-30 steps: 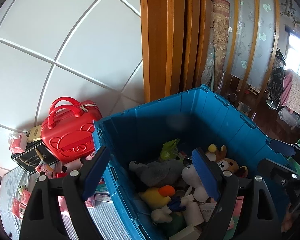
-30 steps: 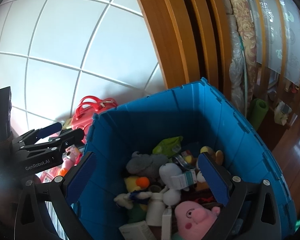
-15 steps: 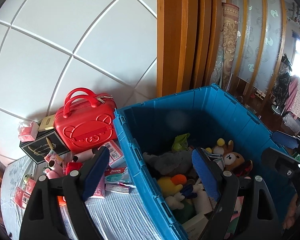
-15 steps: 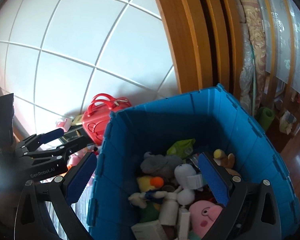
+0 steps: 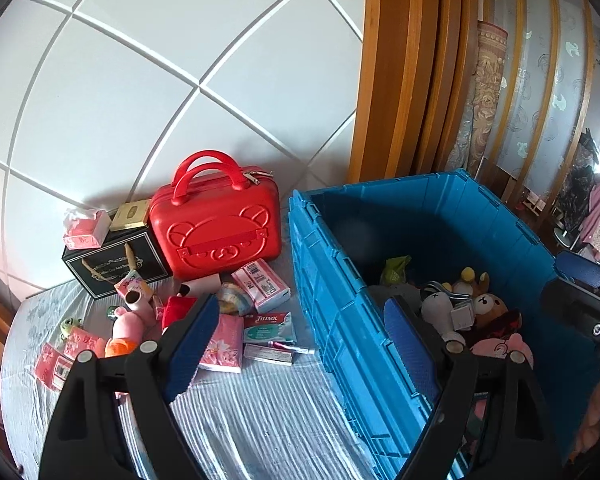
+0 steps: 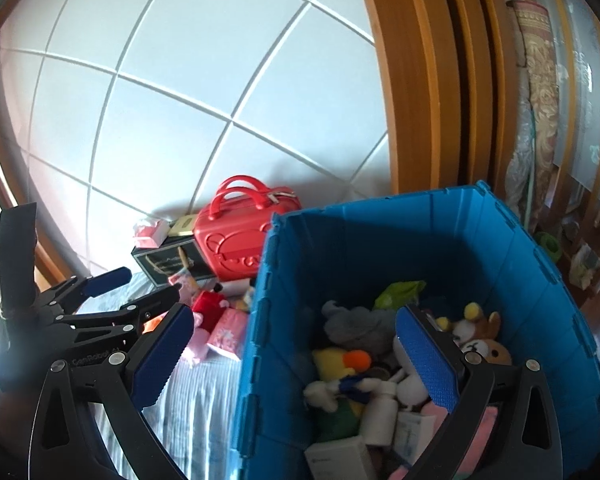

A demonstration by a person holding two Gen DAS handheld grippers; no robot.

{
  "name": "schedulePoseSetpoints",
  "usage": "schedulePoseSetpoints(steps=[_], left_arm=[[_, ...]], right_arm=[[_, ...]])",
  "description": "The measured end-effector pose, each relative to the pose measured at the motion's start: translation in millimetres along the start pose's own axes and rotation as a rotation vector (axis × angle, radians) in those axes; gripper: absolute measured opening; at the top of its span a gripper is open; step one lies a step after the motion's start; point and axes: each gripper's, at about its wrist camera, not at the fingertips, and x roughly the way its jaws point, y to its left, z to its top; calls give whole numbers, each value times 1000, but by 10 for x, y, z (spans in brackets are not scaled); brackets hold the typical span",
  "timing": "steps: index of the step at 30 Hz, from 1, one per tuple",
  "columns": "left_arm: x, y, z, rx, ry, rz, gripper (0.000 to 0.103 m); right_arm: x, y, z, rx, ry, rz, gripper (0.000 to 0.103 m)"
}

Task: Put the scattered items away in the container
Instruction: 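Move both grippers back from the bin to the pile on the bed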

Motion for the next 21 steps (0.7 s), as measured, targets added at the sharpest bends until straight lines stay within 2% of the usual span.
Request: schedulePoseSetpoints(steps=[21], left_arm=[[-287,1089,-358,-77,12,79,85]], right_arm=[[269,990,-111,-72,37,66,103]])
